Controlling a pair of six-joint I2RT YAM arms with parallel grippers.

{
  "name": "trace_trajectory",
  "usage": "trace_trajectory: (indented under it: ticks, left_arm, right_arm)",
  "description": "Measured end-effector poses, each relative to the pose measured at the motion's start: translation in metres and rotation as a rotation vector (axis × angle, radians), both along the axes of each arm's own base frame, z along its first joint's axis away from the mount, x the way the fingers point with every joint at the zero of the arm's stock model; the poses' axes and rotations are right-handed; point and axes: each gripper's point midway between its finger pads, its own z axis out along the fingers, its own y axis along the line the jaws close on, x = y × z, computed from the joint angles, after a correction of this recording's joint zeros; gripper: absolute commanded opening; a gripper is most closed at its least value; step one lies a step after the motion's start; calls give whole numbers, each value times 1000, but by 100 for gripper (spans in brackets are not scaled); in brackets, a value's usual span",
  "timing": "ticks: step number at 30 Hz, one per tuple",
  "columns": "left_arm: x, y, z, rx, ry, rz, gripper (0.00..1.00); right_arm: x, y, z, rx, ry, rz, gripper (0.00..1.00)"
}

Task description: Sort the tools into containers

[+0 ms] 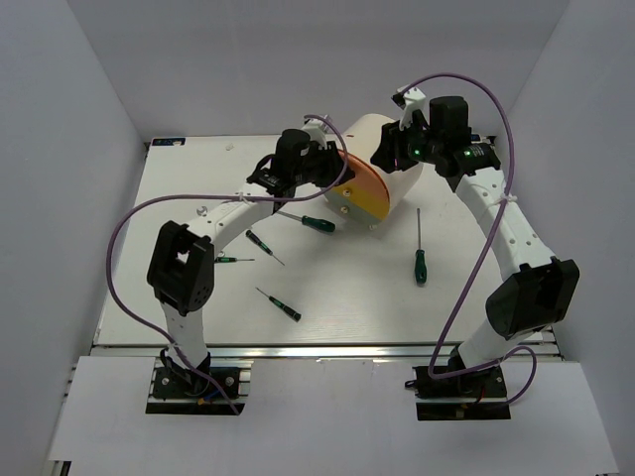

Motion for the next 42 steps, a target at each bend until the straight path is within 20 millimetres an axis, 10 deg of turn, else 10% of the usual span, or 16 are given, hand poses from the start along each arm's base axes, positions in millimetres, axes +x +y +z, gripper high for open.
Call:
trace_trajectory:
  ticks: [16, 21, 28, 33, 42]
  left_arm:
    - [-56, 40, 0, 41, 17, 10, 25]
    - [-59, 44, 0, 47, 13, 15, 66]
    - [-59, 45, 0, 52, 11, 19, 73]
    - [-64, 54, 1, 83, 18, 40, 66]
    - [-115, 121, 50, 66, -74, 191, 18]
  right_arm:
    - [11, -9, -14, -46, -8, -43, 51]
    - [11, -11, -18, -55, -2, -45, 59]
    - [10, -10, -16, -70, -28, -10, 68]
    - [-6, -11, -8, -73, -59, 32, 70]
    - [-76, -49, 7, -67, -171, 26, 51]
